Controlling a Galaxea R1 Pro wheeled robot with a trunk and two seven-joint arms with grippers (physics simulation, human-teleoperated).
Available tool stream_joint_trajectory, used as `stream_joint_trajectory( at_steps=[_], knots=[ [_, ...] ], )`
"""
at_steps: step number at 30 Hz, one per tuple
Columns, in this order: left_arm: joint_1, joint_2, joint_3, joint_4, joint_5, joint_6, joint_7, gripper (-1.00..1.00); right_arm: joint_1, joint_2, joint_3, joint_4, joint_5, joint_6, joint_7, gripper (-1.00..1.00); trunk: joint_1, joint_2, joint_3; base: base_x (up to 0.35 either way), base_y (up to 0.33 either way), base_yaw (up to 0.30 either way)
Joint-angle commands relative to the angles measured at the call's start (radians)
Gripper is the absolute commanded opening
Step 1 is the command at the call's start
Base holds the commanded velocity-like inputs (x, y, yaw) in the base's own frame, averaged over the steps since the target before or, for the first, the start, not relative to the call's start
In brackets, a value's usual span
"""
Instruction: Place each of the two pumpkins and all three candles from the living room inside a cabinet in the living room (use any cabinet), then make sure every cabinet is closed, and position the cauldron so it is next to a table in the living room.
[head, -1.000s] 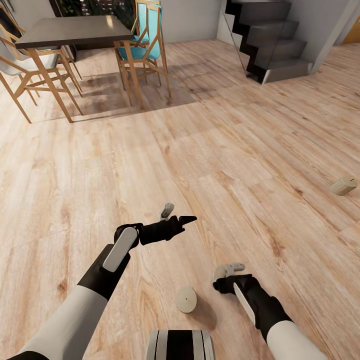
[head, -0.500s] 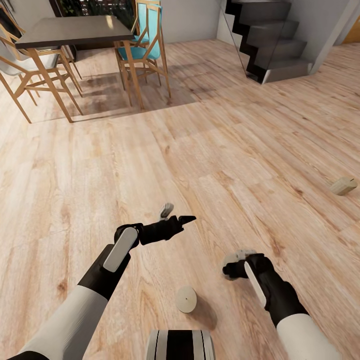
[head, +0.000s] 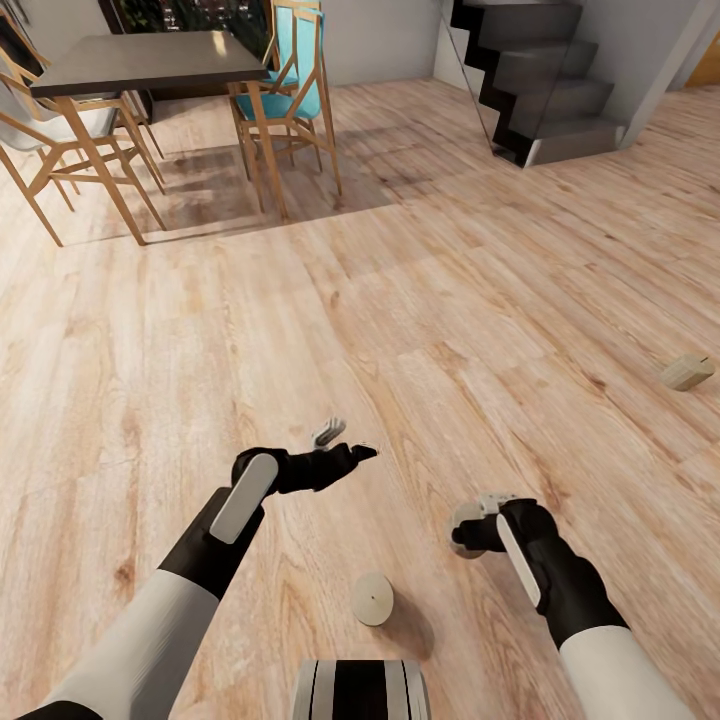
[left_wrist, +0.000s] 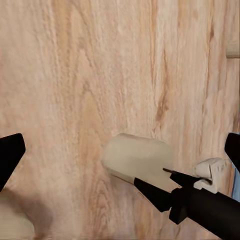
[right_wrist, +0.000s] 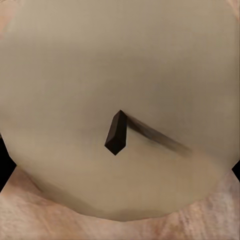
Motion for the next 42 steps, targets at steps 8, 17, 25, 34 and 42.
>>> stream_joint_trajectory(
  at_steps=[8,17,25,34,42],
  knots=[
    [0.001,-0.026,-0.011,0.182,0.000,-0.008,0.185,1.00,0.000,0.000,-0.001,-0.002,0.002,-0.002,0.000,-1.00,0.000,0.000,0.000,0.000,0.000,0.000],
    [0.000,-0.057,-0.216,0.365,-0.093,-0.103,0.266,1.00,0.000,0.001,-0.001,-0.002,0.001,-0.002,0.000,-1.00,0.000,0.000,0.000,0.000,0.000,0.000],
    [0.000,-0.067,-0.244,0.436,-0.103,-0.161,0.303,1.00,0.000,0.005,0.000,-0.001,0.000,0.001,0.000,-1.00,0.000,0.000,0.000,0.000,0.000,0.000],
    [0.002,-0.067,-0.251,0.451,-0.101,-0.180,0.302,1.00,0.000,0.007,0.001,-0.003,0.001,0.003,0.000,-1.00,0.000,0.000,0.008,0.000,0.000,-0.146],
    [0.002,-0.070,-0.294,0.451,-0.100,-0.251,0.299,1.00,0.000,-0.012,-0.012,-0.129,-0.002,0.004,0.016,-1.00,0.000,0.000,0.009,0.000,0.000,-0.031]
  ],
)
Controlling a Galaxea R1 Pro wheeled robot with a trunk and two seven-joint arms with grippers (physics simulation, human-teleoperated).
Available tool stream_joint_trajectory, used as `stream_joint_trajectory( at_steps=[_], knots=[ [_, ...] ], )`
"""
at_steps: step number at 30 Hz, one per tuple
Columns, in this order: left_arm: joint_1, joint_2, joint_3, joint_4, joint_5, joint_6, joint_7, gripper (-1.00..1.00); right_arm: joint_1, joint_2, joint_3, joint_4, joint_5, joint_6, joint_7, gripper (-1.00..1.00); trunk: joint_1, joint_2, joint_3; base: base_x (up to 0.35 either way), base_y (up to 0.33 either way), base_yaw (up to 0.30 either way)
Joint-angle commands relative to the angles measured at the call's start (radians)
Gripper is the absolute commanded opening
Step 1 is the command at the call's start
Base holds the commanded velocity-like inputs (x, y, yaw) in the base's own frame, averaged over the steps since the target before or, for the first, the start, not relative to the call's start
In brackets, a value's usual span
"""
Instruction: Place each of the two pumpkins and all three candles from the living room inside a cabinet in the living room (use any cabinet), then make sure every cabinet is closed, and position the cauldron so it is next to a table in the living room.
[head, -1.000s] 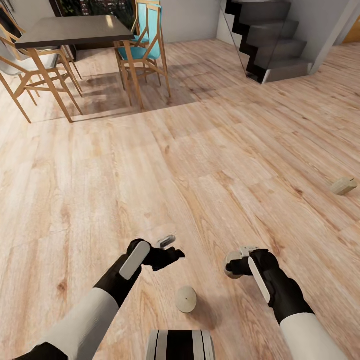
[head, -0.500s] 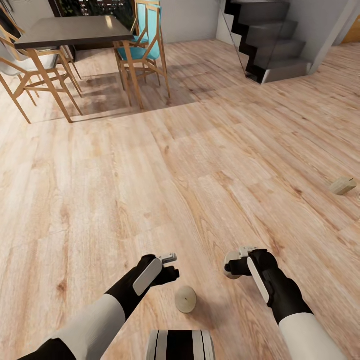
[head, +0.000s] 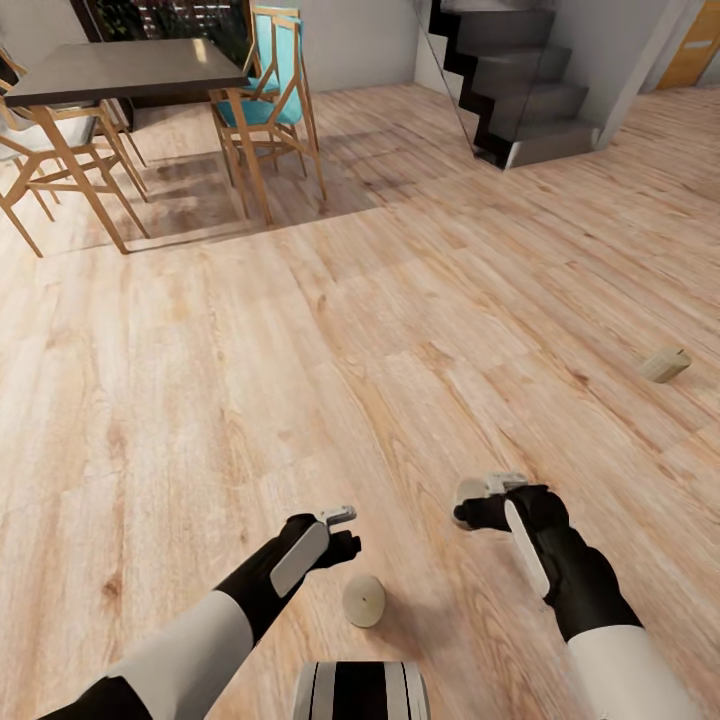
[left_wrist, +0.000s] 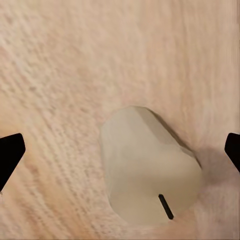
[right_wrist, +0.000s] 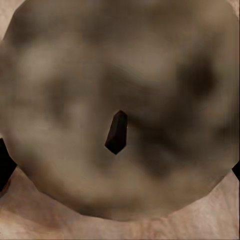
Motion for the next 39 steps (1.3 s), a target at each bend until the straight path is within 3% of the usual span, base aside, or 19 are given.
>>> stream_joint_trajectory(
  at_steps=[1,3,7,11,12,17,24,26,28,39],
  knots=[
    [0.000,0.000,-0.017,0.000,0.000,-0.002,0.000,1.00,0.000,-0.010,-0.015,-0.026,-0.004,0.000,0.017,-1.00,0.000,0.000,0.000,0.000,0.000,-0.003],
    [0.000,-0.001,-0.044,-0.001,0.002,-0.003,0.001,1.00,0.000,-0.028,-0.056,-0.054,-0.007,0.001,0.091,-1.00,0.000,0.000,0.000,0.000,0.000,-0.001],
    [0.000,-0.004,-0.065,0.002,0.002,-0.004,0.006,1.00,0.000,-0.054,-0.138,-0.061,-0.006,0.000,0.332,-1.00,0.000,0.000,0.000,0.000,0.000,0.000],
    [0.000,-0.006,-0.092,0.017,0.001,-0.005,0.009,1.00,0.000,-0.072,-0.159,-0.045,-0.007,0.000,0.457,-1.00,0.000,0.000,0.000,0.000,0.000,0.000],
    [0.001,-0.007,-0.124,0.034,0.003,-0.008,0.009,1.00,0.000,-0.075,-0.163,-0.039,-0.008,-0.002,0.483,-1.00,0.000,0.000,0.000,0.000,0.000,0.000],
    [0.001,-0.017,-0.173,0.032,0.005,-0.030,0.003,1.00,0.000,-0.077,-0.166,-0.037,-0.009,-0.001,0.496,-1.00,0.000,0.000,0.000,0.000,0.000,0.000],
    [0.002,-0.019,-0.193,0.014,0.006,-0.033,0.000,1.00,0.000,-0.086,-0.171,-0.038,-0.007,-0.001,0.497,-1.00,0.000,0.000,0.000,0.000,0.000,0.000],
    [0.002,-0.020,-0.227,0.013,0.007,-0.038,0.000,1.00,0.002,-0.092,-0.173,-0.038,-0.008,-0.001,0.497,-1.00,0.000,0.000,0.000,0.000,0.000,0.000],
    [0.003,-0.020,-0.238,0.013,0.007,-0.050,0.000,1.00,0.002,-0.094,-0.174,-0.038,-0.008,-0.001,0.497,-1.00,0.000,0.000,0.000,0.000,0.000,0.000],
    [0.003,-0.025,-0.250,0.080,0.007,-0.227,0.009,1.00,0.003,-0.091,-0.173,-0.038,-0.009,-0.001,0.497,-1.00,0.000,0.000,0.000,0.000,0.000,0.000]
  ],
)
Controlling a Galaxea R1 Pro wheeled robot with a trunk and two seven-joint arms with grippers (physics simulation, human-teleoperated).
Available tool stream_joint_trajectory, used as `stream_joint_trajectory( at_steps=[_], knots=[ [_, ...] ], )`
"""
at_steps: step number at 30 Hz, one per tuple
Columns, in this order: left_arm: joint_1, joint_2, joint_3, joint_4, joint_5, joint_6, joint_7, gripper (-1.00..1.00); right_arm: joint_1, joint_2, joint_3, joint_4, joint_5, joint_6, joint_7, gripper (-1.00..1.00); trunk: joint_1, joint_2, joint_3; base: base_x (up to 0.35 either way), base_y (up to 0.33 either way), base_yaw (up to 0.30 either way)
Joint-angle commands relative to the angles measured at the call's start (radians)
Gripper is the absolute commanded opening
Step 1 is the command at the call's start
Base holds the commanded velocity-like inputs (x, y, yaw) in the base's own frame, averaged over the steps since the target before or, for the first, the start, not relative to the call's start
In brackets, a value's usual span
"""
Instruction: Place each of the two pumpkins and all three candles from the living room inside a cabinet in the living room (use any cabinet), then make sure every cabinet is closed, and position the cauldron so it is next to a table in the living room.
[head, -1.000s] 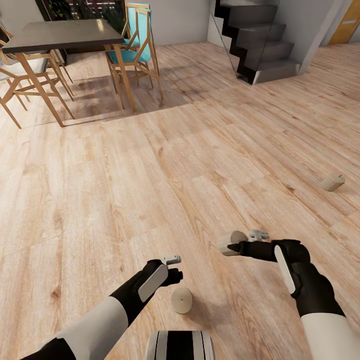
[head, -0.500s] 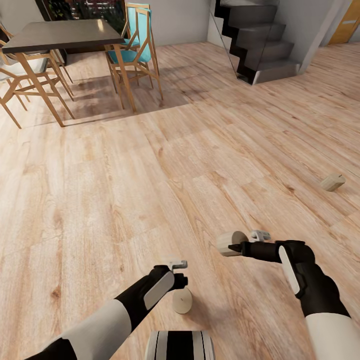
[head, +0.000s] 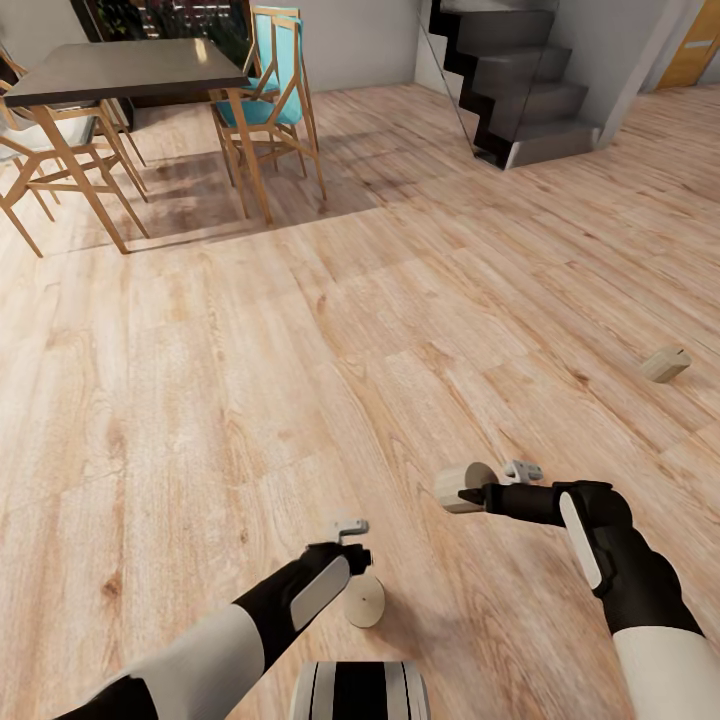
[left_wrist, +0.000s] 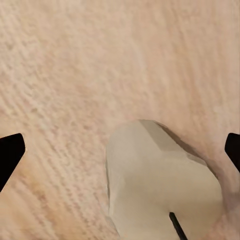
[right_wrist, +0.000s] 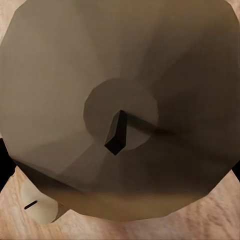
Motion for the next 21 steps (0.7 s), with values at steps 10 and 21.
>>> stream_joint_trajectory(
  at_steps=[10,21],
  knots=[
    [0.001,0.000,-0.040,0.013,0.000,-0.110,-0.007,1.00,0.000,0.000,0.000,0.001,0.000,0.000,0.000,-1.00,0.000,0.000,0.000,-0.002,-0.001,0.000],
    [0.001,0.000,-0.048,0.011,0.000,-0.111,-0.007,1.00,0.001,0.001,0.000,0.001,0.000,0.000,0.000,-1.00,0.000,0.000,0.000,-0.056,-0.052,-0.001]
  ],
)
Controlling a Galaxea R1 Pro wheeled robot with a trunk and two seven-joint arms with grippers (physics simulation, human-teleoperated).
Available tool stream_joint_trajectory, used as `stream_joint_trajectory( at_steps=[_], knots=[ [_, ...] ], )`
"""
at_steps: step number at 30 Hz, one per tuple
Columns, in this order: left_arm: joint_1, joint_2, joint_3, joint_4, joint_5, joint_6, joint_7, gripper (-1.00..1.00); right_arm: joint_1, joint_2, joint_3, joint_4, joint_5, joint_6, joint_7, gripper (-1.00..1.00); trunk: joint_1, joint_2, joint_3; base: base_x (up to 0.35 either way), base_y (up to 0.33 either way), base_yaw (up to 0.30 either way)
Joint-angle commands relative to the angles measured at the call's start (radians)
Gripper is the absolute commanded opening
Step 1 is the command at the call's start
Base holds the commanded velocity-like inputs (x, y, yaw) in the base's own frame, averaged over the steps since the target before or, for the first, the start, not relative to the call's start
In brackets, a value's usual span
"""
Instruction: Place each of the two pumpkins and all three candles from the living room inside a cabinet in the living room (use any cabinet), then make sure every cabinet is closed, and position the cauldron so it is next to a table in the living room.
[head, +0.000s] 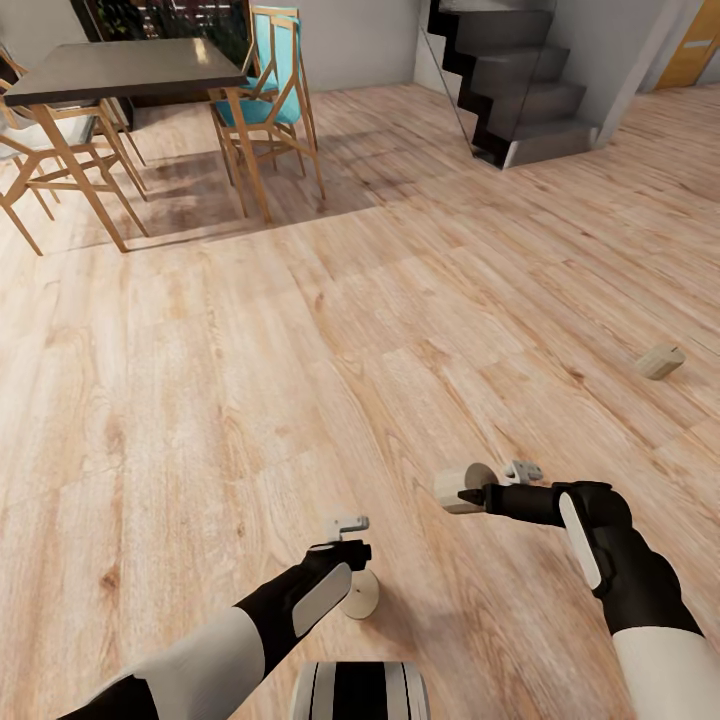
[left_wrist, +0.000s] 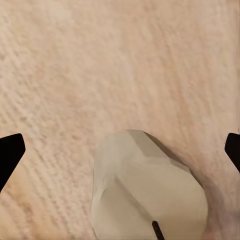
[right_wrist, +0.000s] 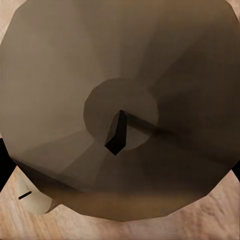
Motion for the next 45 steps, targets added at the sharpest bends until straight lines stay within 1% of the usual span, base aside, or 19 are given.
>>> stream_joint_trajectory(
  at_steps=[1,13,18,22,24,26,30,32,36,45],
  knots=[
    [0.000,0.000,0.000,0.000,0.000,0.000,0.000,1.00,0.000,0.000,0.000,0.000,-0.001,0.000,0.000,-1.00,0.000,0.000,0.000,-0.002,-0.002,-0.074],
    [0.000,0.000,-0.001,0.006,0.000,-0.001,-0.002,1.00,0.004,0.001,0.000,0.003,-0.001,0.000,0.000,-1.00,0.000,0.000,0.012,0.000,0.000,-0.206],
    [0.001,0.001,-0.001,0.013,0.000,-0.001,0.000,1.00,0.005,0.002,0.000,0.003,-0.001,0.000,0.000,-1.00,0.000,0.000,0.013,0.000,0.000,-0.064],
    [0.017,0.005,-0.001,0.016,0.000,0.000,0.005,1.00,0.005,0.004,0.001,0.003,0.000,0.000,-0.001,-1.00,0.000,0.000,0.013,0.000,0.000,-0.005],
    [0.019,0.007,-0.001,0.029,-0.001,0.001,0.006,1.00,0.005,0.004,0.001,0.003,0.000,0.000,-0.001,-1.00,0.000,0.000,0.013,0.000,0.000,-0.001],
    [0.021,0.005,-0.002,0.067,-0.002,0.000,0.006,1.00,0.005,0.005,0.001,0.003,0.002,-0.001,-0.001,-1.00,0.000,0.000,0.013,0.000,0.000,0.000],
    [0.023,0.004,-0.003,0.084,-0.003,0.000,0.005,1.00,0.005,0.006,0.002,0.003,0.003,-0.002,-0.001,-1.00,0.000,0.000,0.013,0.000,0.000,0.000],
    [0.026,0.004,-0.011,0.084,-0.003,0.000,0.004,1.00,0.005,0.006,0.002,0.003,0.005,-0.003,-0.002,-1.00,0.000,0.000,0.013,0.000,0.000,0.000],
    [0.028,0.004,-0.038,0.078,-0.003,0.000,0.004,1.00,0.005,0.006,0.002,0.003,0.005,-0.003,-0.003,-1.00,0.000,0.000,0.013,0.000,0.000,0.000],
    [0.028,0.005,-0.046,0.048,-0.002,0.000,0.006,1.00,0.005,0.006,0.002,0.003,0.005,-0.003,-0.003,-1.00,0.000,0.000,0.013,0.000,0.000,0.000]
  ],
)
